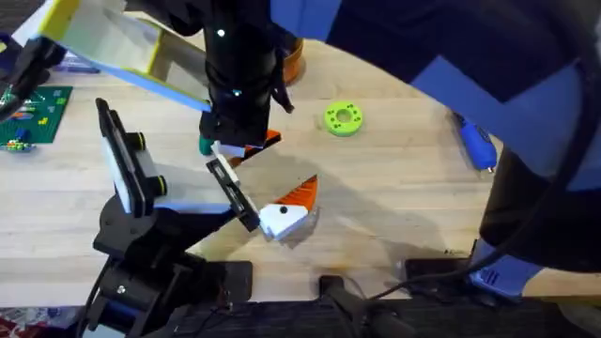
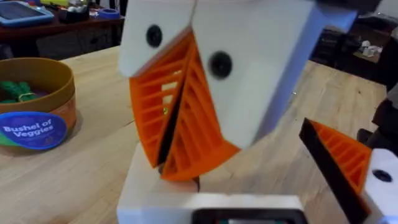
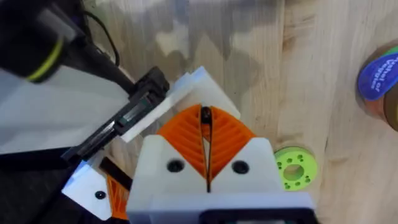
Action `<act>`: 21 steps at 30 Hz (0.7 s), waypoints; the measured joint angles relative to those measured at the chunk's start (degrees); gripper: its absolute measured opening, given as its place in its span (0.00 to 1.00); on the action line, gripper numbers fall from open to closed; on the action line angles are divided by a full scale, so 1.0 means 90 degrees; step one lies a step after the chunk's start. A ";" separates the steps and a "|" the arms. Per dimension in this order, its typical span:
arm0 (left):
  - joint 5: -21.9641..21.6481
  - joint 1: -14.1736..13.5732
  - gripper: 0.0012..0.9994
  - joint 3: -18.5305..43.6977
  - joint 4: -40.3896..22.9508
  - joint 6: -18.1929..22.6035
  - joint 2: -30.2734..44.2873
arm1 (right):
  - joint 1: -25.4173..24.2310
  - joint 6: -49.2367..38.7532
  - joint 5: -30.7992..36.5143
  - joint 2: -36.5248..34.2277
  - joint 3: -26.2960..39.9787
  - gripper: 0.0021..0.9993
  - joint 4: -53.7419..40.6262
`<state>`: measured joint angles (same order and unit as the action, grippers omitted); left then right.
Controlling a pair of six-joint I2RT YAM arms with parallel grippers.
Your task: Pick up the gripper from the table and insert it into the empty holder that is missing its gripper. Then pick up a screw, insert it into the mounting hole, and use the screwdriver to tighten it. Finally, clean up the table by picking up the vegetable and placing it into the bucket.
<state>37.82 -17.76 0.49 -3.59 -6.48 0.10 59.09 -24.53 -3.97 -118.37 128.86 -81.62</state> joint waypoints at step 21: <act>-0.0006 0.0000 0.99 0.0000 0.0003 0.0002 -0.0001 | -0.0106 -0.0090 0.0246 0.0002 0.0058 0.96 -0.0028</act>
<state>37.77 -17.76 0.49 -3.57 -6.46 0.09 58.14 -25.34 -1.76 -118.34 129.38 -81.87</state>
